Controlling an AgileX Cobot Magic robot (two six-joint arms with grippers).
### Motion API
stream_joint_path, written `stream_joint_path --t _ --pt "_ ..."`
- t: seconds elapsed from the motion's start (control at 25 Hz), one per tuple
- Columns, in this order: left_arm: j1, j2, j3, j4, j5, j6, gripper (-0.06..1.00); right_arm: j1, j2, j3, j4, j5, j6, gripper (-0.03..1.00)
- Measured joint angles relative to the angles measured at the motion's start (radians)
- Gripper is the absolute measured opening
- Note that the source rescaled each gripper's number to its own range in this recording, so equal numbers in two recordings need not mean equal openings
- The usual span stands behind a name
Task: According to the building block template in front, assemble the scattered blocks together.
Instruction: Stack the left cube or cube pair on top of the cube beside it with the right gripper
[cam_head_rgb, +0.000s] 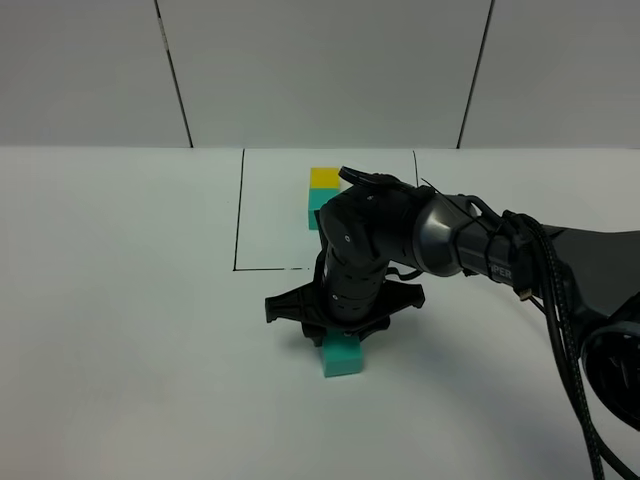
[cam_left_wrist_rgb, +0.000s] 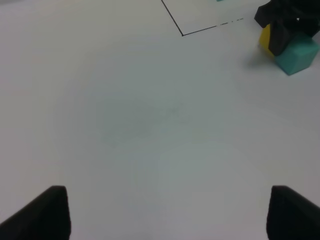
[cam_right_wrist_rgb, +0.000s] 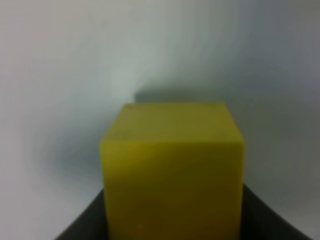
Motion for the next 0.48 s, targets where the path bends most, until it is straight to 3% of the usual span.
stream_joint_path --t 0.48 --pt "0.0 0.0 0.0 0.0 0.0 0.0 0.72 -0.02 0.003 0.0 -0.004 0.024 0.034 0.01"
